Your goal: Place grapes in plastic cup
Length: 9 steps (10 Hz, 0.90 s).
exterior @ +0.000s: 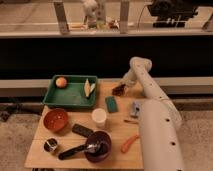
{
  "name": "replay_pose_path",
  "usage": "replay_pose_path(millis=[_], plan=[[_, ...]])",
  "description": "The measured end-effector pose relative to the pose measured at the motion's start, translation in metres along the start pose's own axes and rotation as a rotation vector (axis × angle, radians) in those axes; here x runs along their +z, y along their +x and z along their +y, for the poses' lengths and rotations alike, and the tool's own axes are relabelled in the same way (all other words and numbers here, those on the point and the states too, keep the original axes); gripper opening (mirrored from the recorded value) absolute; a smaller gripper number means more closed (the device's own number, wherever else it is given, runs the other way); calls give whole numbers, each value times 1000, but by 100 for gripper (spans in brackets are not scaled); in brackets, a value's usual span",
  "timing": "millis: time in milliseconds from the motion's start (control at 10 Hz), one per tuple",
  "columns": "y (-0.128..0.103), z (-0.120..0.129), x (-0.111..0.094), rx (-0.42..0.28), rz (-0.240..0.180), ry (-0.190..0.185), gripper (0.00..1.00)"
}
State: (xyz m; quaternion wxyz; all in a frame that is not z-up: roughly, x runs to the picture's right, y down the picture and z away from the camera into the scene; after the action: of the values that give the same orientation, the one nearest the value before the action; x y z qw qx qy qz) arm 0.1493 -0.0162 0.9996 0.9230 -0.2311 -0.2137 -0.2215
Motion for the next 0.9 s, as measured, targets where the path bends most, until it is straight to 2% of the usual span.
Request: replay_pose_path(millis=[300,600,900], plan=[[8,-11,-44,-5,31,70,0],[16,-19,-73,-16,78,134,0],[27,-22,-94,-19,142,170,0]])
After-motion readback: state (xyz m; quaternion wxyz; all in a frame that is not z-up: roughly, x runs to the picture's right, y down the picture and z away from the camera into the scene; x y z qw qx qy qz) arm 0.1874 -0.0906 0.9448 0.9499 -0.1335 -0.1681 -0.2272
